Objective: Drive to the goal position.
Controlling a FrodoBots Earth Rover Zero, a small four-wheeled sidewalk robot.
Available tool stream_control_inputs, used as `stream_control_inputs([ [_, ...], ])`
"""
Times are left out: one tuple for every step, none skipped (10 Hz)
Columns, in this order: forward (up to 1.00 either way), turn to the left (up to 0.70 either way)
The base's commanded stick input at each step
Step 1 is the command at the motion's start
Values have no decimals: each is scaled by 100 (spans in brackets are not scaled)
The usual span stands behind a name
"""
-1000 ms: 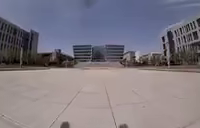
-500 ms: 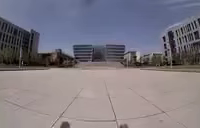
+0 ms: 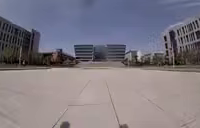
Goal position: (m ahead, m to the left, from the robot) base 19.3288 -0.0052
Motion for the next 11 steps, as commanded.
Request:
stream_control_inputs([
  [70, -35],
  [70, -35],
  [70, -34],
  [70, 0],
  [70, 0],
  [70, 0],
  [70, 0],
  [70, 0],
  [70, 0],
  [70, 0],
  [70, 0],
])
